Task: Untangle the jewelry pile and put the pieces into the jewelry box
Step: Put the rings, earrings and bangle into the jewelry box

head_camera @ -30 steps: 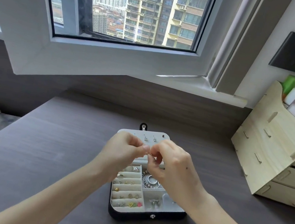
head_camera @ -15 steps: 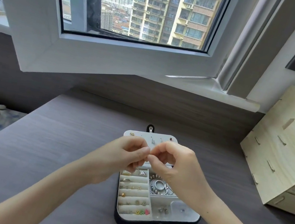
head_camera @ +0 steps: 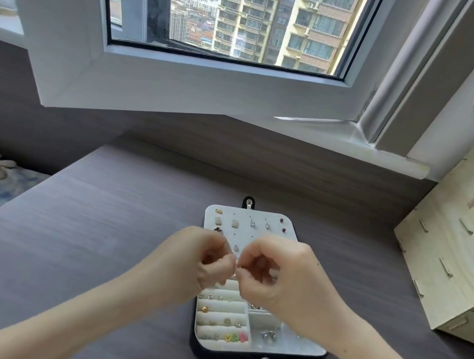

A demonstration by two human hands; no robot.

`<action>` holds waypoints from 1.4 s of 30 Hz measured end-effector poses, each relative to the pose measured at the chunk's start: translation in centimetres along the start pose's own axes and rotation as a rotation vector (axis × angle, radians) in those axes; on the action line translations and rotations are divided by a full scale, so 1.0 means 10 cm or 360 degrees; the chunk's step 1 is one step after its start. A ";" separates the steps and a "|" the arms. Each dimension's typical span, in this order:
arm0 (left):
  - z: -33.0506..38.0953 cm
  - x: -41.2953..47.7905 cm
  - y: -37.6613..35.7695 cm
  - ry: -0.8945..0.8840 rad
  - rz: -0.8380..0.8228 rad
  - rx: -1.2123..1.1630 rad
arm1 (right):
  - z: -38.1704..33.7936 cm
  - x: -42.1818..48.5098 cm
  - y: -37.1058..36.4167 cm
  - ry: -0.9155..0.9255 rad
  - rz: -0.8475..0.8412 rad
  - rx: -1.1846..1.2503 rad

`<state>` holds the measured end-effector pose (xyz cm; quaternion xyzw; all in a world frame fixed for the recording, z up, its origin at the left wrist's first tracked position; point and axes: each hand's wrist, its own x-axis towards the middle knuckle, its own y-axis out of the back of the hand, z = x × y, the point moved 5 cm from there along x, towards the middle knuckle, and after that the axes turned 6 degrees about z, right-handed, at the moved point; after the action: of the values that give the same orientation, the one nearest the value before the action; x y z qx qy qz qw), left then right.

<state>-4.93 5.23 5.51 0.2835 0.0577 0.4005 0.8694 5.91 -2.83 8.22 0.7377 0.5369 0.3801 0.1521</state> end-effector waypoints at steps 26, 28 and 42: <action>-0.49 0.78 0.23 -0.0023 0.0870 0.0128 | 0.71 0.93 -0.03 -0.0388 -0.0005 -0.0594; -0.48 0.78 0.26 0.0010 0.0867 -0.0017 | 0.67 0.94 -0.01 -0.0358 -0.0006 -0.0618; -0.28 0.67 0.40 0.0085 0.0674 -0.0750 | 0.32 0.96 0.11 -0.0288 -0.0030 -0.0819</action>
<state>-3.98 13.42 6.14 0.0693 -0.0741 0.5822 0.8067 10.30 6.07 10.60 0.7007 0.4136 0.4351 0.3856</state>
